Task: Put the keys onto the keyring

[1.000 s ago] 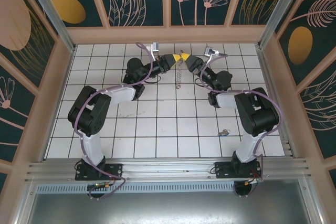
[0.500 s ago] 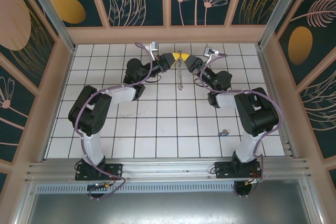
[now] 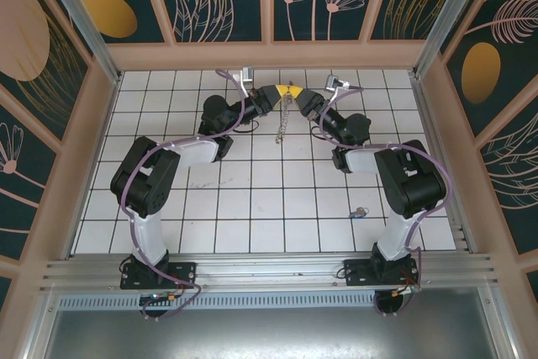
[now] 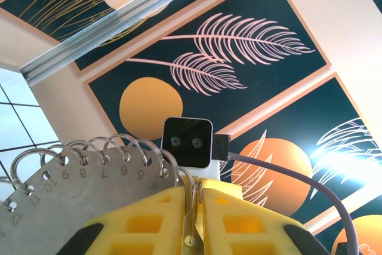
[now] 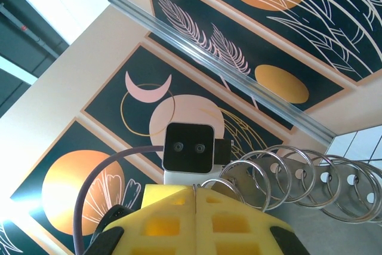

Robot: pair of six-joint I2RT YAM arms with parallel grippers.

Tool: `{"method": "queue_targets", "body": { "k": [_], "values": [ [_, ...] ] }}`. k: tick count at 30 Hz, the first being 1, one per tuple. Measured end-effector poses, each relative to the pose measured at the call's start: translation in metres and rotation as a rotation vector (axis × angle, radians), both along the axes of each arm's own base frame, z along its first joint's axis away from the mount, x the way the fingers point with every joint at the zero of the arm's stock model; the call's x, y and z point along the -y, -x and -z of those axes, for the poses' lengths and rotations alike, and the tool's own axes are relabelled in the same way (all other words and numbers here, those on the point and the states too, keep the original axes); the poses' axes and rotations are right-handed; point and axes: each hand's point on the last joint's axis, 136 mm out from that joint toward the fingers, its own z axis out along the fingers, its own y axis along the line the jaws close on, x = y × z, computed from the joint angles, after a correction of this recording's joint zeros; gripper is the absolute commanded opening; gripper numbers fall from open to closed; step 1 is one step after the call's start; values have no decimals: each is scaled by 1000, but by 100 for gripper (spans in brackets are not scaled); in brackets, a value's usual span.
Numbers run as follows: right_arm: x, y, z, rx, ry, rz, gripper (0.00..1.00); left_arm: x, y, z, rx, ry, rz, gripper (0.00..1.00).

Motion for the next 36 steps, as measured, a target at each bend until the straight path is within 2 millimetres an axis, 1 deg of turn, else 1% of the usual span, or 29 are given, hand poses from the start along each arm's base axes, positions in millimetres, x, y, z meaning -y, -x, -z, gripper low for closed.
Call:
{"method": "queue_targets", "body": {
  "k": [3, 9, 17, 20, 21, 24, 25, 26, 27, 29, 32, 34, 36],
  "values": [
    [0, 0, 0, 0, 0, 0, 0, -1, 0, 2, -4, -2, -2, 17],
    [0, -1, 2, -5, 2, 0, 0, -1, 1, 5, -8, -4, -2, 13],
    [0, -2, 4, -15, -2, 0, 0, -1, 1, 4, -5, -2, -2, 6],
    [0, -2, 4, -19, -5, -2, 0, -1, 1, 5, -6, -3, -1, 0],
    [0, -2, 4, -21, -6, -3, 4, -1, 1, 5, -5, -4, -2, 0],
    [0, -2, 4, -28, -11, -5, 28, 0, 1, 6, 5, -14, -2, 0],
    [2, -2, 3, -23, -12, -3, 34, 1, 1, 8, 8, -25, -2, 0],
    [3, -2, 3, -23, -9, -1, 37, 1, 0, 10, 11, -36, -2, 0],
    [6, -1, 4, -23, -6, 5, 40, 2, 0, 12, 17, -50, -1, 0],
    [17, 0, 7, -37, 3, 25, 41, 5, -1, 16, 29, -85, 2, 0],
    [39, 1, 12, -80, 39, 81, 42, 9, -5, 21, 58, -144, -5, 0],
    [52, 3, 15, -112, 88, 130, 42, 10, -7, 27, 76, -193, -14, 0],
    [59, 6, 18, -149, 153, 169, 43, 10, -7, 33, 94, -247, -22, 0]
  ]
}}
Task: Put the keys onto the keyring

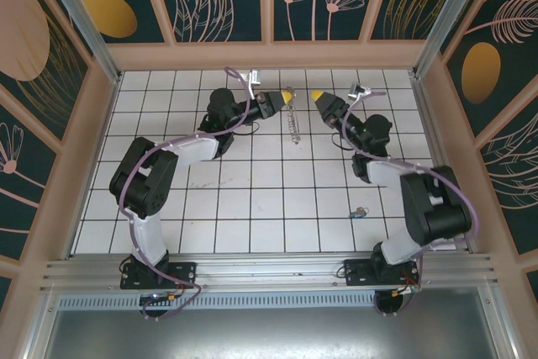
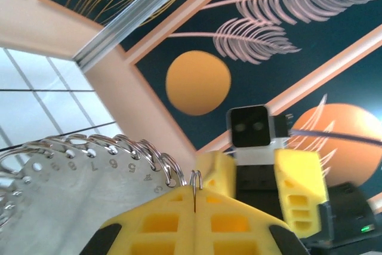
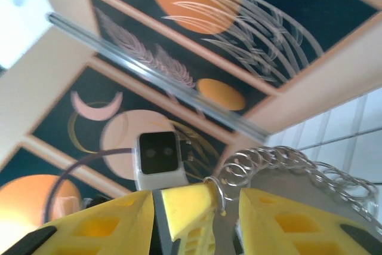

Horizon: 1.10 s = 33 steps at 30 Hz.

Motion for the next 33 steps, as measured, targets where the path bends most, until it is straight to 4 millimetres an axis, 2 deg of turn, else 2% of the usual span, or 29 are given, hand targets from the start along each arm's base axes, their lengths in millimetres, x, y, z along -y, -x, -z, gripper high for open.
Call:
{"method": "queue_targets", "body": {
  "k": [3, 6, 8, 13, 18, 21, 25, 33],
  "values": [
    [10, 9, 5, -55, 124, 73, 43, -2, 3, 3, 36, -70, -9, 0],
    [26, 18, 23, -144, 241, 155, 43, -5, 6, -2, 87, -119, -19, 0],
    [38, 26, 44, -227, 313, 209, 43, -7, 9, -8, 125, -139, -23, 0],
    [71, 55, 110, -484, 474, 335, 41, -12, 16, -20, 198, -158, -30, 0],
    [104, 95, 172, -736, 582, 443, 41, -16, 21, -6, 188, -181, -34, 0],
    [119, 114, 198, -855, 612, 497, 42, -20, 26, 3, 175, -195, -38, 0],
    [132, 129, 216, -952, 628, 552, 42, -26, 37, -3, 203, -199, -39, 0],
    [136, 134, 211, -964, 578, 590, 43, -34, 69, -52, 390, -155, 5, 0]
  ]
}}
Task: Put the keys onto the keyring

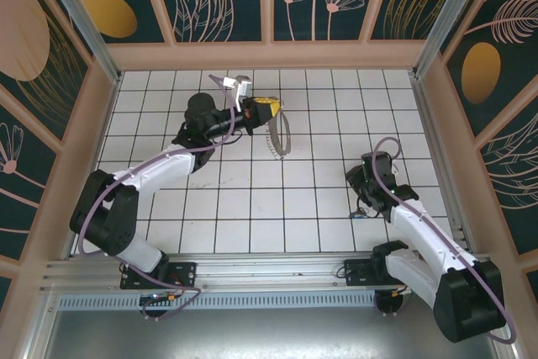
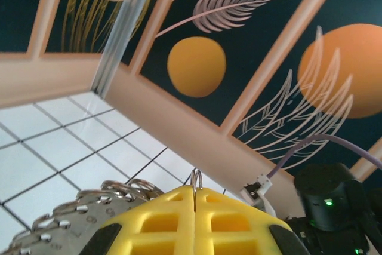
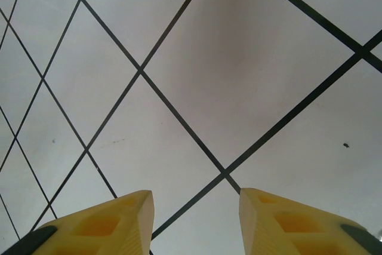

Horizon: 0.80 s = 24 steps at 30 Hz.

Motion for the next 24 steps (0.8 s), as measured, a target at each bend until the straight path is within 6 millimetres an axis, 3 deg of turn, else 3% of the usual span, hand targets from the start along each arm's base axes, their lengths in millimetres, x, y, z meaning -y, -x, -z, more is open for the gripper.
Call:
{"method": "queue_targets", "body": {
  "k": [6, 24],
  "values": [
    [3, 9, 6, -17, -13, 22, 43, -1, 12, -20, 101, 19, 28, 0],
    [4, 10, 7, 11, -29, 37, 44, -8, -3, -34, 450, -56, -123, 0]
  ]
}}
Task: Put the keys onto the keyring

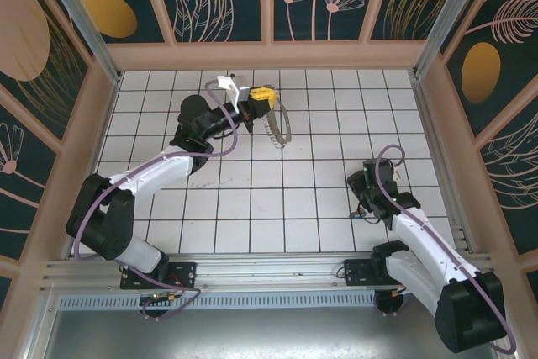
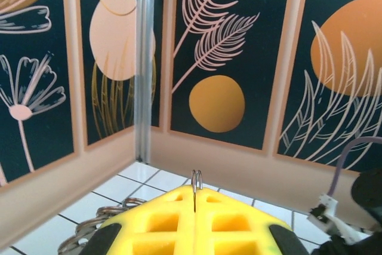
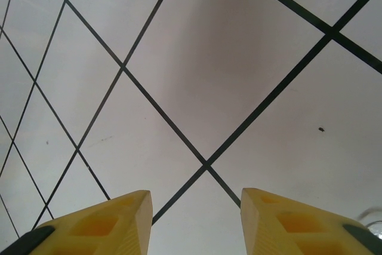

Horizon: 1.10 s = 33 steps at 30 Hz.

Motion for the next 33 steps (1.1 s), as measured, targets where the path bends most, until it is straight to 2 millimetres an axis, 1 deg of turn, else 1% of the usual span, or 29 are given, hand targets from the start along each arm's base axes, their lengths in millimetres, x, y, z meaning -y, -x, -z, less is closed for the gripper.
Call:
{"method": "queue_targets", "body": {
  "k": [4, 12, 17, 21, 22, 25, 27, 30, 32, 33],
  "values": [
    [-1, -4, -2, 13, -7, 1, 44, 0, -3, 4, 73, -50, -31, 0],
    [-2, -10, 2, 11, -16, 1, 44, 0, -5, 14, 181, -142, -60, 0],
    [-5, -15, -1, 31, -22, -19, 44, 1, -5, 17, 200, -162, -63, 0],
    [-11, -27, -9, 73, -43, -51, 44, 1, -5, 18, 186, -158, -57, 0],
    [-14, -31, -14, 90, -52, -67, 44, 1, -4, 18, 176, -153, -52, 0],
    [-28, -53, -37, 172, -80, -135, 43, 4, -2, 19, 120, -126, -20, 0],
    [-39, -71, -58, 243, -100, -192, 42, 7, -3, 24, 67, -112, 7, 0],
    [-55, -98, -99, 371, -129, -282, 40, 14, -8, 34, -38, -103, 52, 0],
    [-67, -115, -132, 471, -152, -353, 38, 22, -13, 40, -118, -103, 86, 0],
    [-71, -120, -144, 509, -163, -378, 37, 25, -15, 42, -149, -104, 100, 0]
  ]
}}
